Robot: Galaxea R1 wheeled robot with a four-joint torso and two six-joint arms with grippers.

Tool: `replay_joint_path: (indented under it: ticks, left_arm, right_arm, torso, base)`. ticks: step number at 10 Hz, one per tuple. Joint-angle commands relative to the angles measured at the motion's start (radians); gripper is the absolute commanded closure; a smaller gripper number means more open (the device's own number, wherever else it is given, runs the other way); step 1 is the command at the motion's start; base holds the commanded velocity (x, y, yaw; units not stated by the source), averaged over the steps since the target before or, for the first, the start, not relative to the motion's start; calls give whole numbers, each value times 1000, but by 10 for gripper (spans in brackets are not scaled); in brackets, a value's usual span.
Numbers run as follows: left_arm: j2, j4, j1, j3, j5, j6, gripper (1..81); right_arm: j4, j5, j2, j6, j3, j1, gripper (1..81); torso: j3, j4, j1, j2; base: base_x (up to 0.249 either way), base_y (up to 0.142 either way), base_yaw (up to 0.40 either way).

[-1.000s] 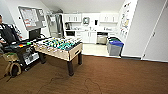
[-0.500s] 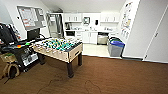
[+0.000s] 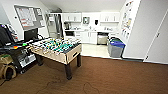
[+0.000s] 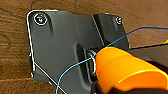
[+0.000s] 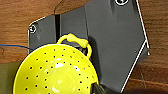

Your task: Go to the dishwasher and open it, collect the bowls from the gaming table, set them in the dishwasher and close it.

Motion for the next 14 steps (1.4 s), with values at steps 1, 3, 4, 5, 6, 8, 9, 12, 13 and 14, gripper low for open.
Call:
replay_joint_path:
  ticks: [1, 3, 4, 5, 6, 8, 9, 12, 13, 14]
  left_arm:
    - [-14, 6, -35, 1, 22, 2, 811]
    - [-12, 6, -35, 1, 22, 2, 811]
    - [-9, 6, -35, 1, 22, 2, 811]
    - [-9, 6, -35, 1, 22, 2, 811]
    - [-9, 6, -36, -1, 22, 2, 811]
    - [-8, 6, -35, -1, 23, 2, 811]
    - [-8, 6, -35, -1, 22, 2, 811]
    - [-6, 7, -35, -1, 22, 2, 811]
    - [-8, 6, -35, 1, 22, 4, 811]
    - [-8, 7, -35, -1, 22, 4, 811]
  right_arm:
    - [-9, -43, -3, -3, 5, 36, 811]
    - [-9, -43, -4, -3, 5, 35, 811]
    - [-9, -43, -3, -3, 3, 35, 811]
    - [-9, -43, -3, -3, 3, 35, 811]
    - [-9, -43, -1, -3, 3, 38, 811]
    - [-9, -43, 0, -3, 3, 38, 811]
    - [-9, -43, 0, -3, 3, 36, 811]
    - [-9, -43, 0, -3, 2, 38, 811]
    - [-11, -43, 0, -3, 2, 39, 811]
    - [-9, -43, 0, -3, 2, 41, 811]
  torso:
    - [0, 0, 0, 0]
    - [0, 0, 0, 0]
    - [0, 0, 0, 0]
    - [0, 0, 0, 0]
    - [0, 0, 0, 0]
    - [0, 0, 0, 0]
    - [0, 0, 0, 0]
    - [0, 0, 0, 0]
    - [0, 0, 0, 0]
    - [0, 0, 0, 0]
  base:
    - [131, -91, 0]
    - [131, -97, 0]
    - [131, -102, 0]
    - [131, -103, 0]
    - [131, -103, 0]
    - [131, -103, 0]
    - [131, -103, 0]
    - [131, -108, 0]
    - [131, -108, 0]
    - [131, -107, 0]
